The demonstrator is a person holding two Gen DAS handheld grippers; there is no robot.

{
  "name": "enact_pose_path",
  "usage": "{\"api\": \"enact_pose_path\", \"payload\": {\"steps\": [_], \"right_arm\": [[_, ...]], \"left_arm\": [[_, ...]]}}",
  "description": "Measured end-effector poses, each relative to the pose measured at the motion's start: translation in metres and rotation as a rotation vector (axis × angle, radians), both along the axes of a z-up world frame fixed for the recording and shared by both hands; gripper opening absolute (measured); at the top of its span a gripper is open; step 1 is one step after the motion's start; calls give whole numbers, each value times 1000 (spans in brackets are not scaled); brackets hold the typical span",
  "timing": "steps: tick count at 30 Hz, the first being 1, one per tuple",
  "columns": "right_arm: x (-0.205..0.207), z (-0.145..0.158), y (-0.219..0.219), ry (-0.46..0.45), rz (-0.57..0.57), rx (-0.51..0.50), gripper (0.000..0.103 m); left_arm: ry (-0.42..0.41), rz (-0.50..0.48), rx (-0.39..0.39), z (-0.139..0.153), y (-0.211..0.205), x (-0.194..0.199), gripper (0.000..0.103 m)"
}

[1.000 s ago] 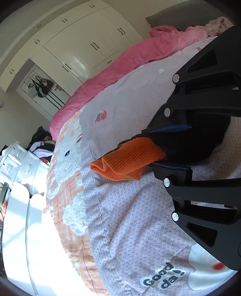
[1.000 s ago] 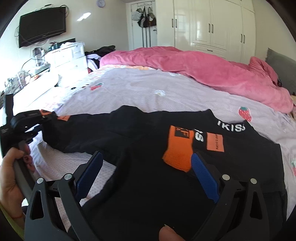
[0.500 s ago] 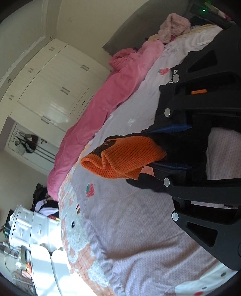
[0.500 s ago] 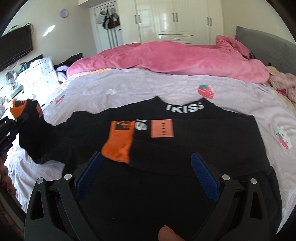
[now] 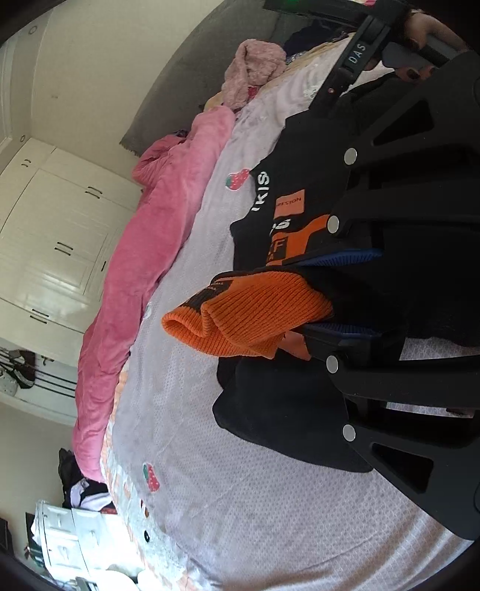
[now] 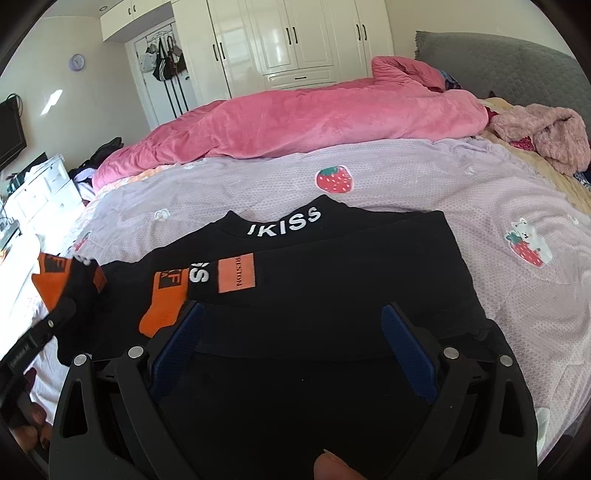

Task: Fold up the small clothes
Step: 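Carry the second sock onto the shirt and open the left tool, then grasp a sock on the shirt with the right tool, reposition it, release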

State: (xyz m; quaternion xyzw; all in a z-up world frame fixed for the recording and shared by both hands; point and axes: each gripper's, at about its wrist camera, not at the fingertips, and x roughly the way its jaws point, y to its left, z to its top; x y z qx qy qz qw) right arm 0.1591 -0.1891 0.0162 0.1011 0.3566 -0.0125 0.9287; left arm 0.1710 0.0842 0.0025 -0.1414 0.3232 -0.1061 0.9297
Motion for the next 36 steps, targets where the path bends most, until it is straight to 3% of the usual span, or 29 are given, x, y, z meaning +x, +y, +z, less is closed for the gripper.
{"api": "enact_pose_path", "payload": {"steps": [2,6,9,12,21,27,32,34,36], "right_arm": [[0,0,-1,-1,-3,6,95],[-1,2,-3,-5,-6,11,95],[-2,2,-4,-2,-5,18,95],[-1,2,0,5,11,32,95],[1,-15,45,97,189,175,95],[10,-25,72,173,264,323,92],[23,-37,83,233,250,358,90],[27,-40,87,242,247,356,86],[30,-42,91,243,252,350,74]], "left_arm": [[18,-37,13,-4,-7,1,22],[41,-128,-17,-6,-17,0,39],[24,-138,1,-2,-20,-4,44],[5,-98,-18,4,-9,-7,51],[2,80,113,10,12,-4,75],[12,135,164,9,21,-4,85],[50,161,178,4,30,0,90],[60,166,178,2,33,1,93],[67,171,168,1,36,1,93]]}}
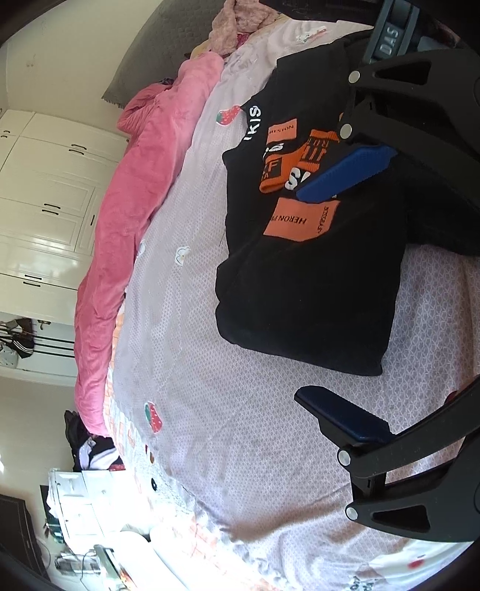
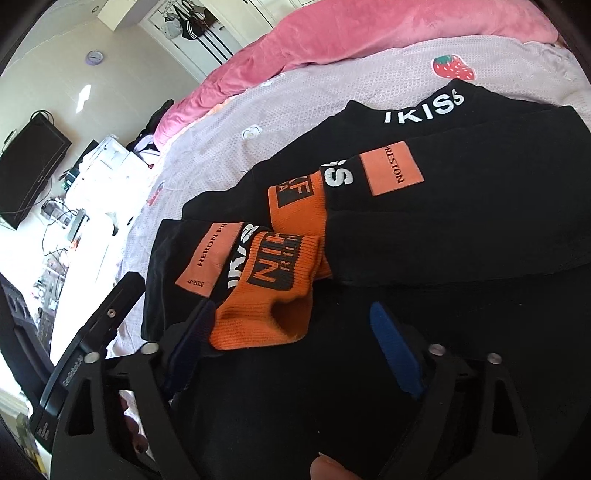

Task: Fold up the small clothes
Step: 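Grasp a sock on the shirt with the right tool, reposition it, release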

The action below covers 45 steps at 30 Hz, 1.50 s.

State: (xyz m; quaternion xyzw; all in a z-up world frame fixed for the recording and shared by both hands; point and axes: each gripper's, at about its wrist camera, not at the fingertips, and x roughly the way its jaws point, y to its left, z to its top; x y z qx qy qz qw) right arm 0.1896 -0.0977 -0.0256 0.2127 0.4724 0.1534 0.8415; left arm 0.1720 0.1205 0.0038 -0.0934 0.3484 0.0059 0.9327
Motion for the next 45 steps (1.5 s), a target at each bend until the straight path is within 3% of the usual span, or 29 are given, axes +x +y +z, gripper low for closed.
{"api": "enact_pose_path", "payload": {"steps": [1,3,5,6,8,18,26,33,39,45], "right_arm": [[2,-1,2,1,5,-4,67],[4,-3,7,0,26,-9,40],[2,-1,14,-27,45,-48,28],[0,1,16,-45,51,-66,16],[-4,4,16,-76,53,-81,11],[-21,58,5,-324,64,-176,6],[-16,71,-32,-346,-14,-231,5],[-22,82,-98,-417,-183,-411,5],[-20,61,-148,-369,-280,-524,0],[-28,38,-181,-287,-328,-446,0]], "left_arm": [[1,3,-7,0,2,0,93],[1,11,-17,0,5,0,93],[1,19,-20,1,9,0,93],[2,25,-19,1,11,0,93],[3,39,-26,1,16,-1,93],[-13,51,-67,5,25,-4,93],[-19,52,-85,6,28,-5,93],[-20,46,-93,7,28,-5,93],[-13,33,-87,5,22,-4,93],[-7,-3,-69,2,8,-2,93]]}}
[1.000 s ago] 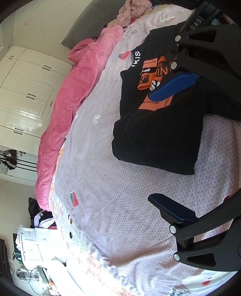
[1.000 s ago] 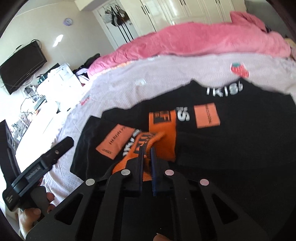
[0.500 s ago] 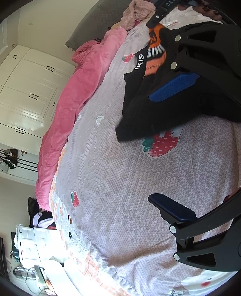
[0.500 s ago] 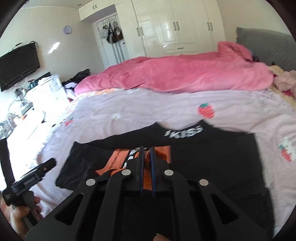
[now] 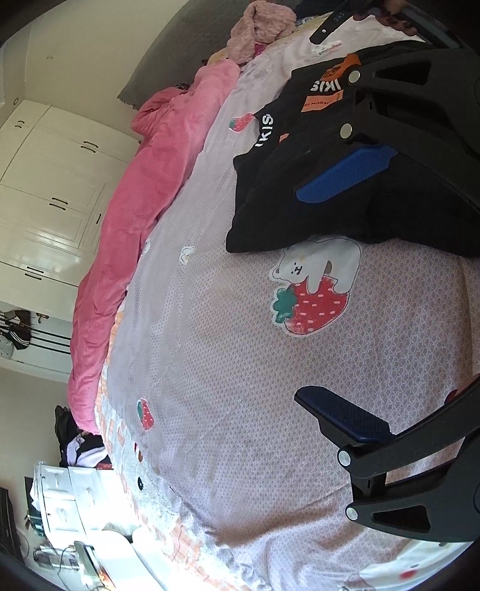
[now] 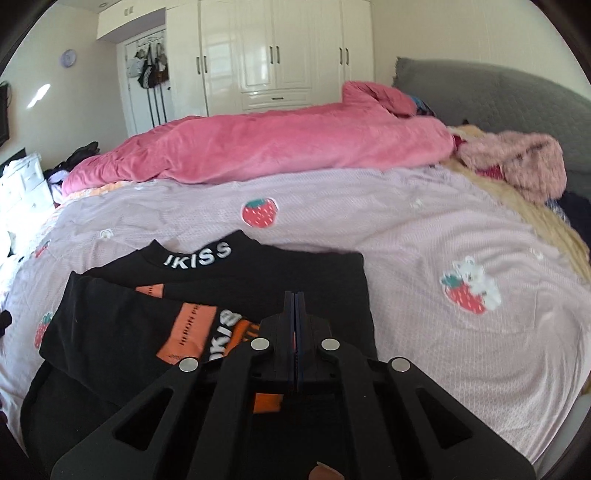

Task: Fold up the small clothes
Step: 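Grasp a sock on the shirt with the right tool, reposition it, release, then press the orange-cuffed sock flat with the right tool and open it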

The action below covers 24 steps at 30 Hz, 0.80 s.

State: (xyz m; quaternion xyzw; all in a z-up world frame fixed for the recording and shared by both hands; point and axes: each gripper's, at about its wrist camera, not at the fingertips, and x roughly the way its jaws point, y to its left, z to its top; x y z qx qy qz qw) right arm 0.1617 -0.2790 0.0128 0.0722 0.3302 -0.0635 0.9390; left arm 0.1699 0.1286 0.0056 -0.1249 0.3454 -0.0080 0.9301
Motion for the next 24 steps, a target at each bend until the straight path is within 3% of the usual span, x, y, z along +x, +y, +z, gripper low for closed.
{"api": "enact_pose_path", "payload": {"steps": [1,5,6,14,19,24], "right_arm": [[0,-2,-3,10,-2,17,1],[1,-11,-5,57,23,72,32],[3,-13,-5,69,27,81,34],[26,-45,-5,192,58,150,34],[26,-52,-6,172,79,177,35],[24,-55,3,156,124,162,20]], "left_arm": [[-1,-7,3,0,-3,0,93],[-20,-56,15,2,-19,-1,93],[-27,-70,20,3,-24,-1,93],[-49,-196,91,4,-73,7,93],[-16,-302,97,4,-111,33,93],[44,-382,113,-24,-136,47,93]]}}
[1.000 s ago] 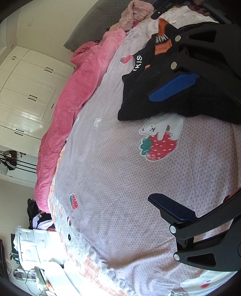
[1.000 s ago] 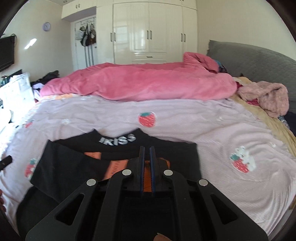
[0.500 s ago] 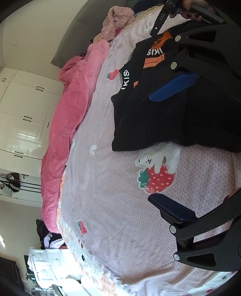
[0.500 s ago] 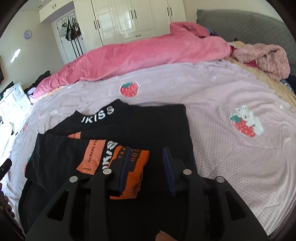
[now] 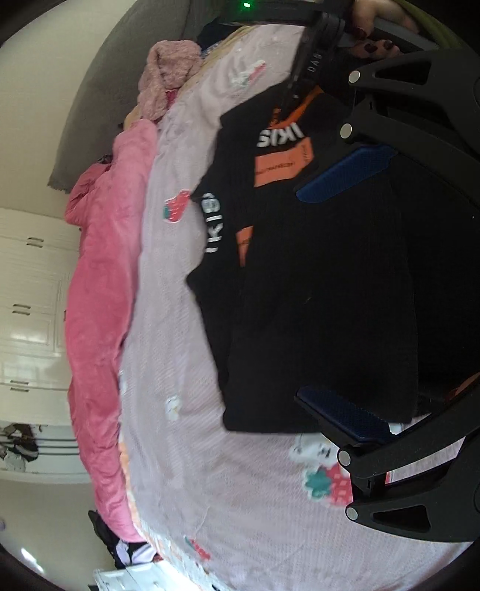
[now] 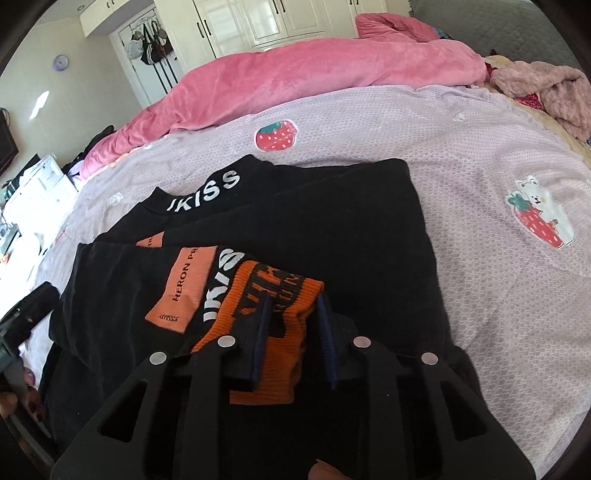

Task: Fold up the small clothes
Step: 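Press the orange-cuffed sock flat with the right tool and open it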

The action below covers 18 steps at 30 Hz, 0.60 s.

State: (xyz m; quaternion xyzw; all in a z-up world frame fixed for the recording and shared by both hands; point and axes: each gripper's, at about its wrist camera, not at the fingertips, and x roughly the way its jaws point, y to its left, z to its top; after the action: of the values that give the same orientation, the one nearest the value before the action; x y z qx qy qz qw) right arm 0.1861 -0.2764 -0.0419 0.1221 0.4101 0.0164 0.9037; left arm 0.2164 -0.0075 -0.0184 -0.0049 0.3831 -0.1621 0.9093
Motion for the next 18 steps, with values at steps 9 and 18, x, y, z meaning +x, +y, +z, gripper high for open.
{"api": "enact_pose_path", "payload": {"steps": [9,18], "right_arm": [[-17,41,8,-208,8,-83,6],[10,5,16,-22,-36,-266,8]], "left_arm": [[56,-9,-55,-15,6,3,93],[66,-2,-33,-19,4,5,93]]}}
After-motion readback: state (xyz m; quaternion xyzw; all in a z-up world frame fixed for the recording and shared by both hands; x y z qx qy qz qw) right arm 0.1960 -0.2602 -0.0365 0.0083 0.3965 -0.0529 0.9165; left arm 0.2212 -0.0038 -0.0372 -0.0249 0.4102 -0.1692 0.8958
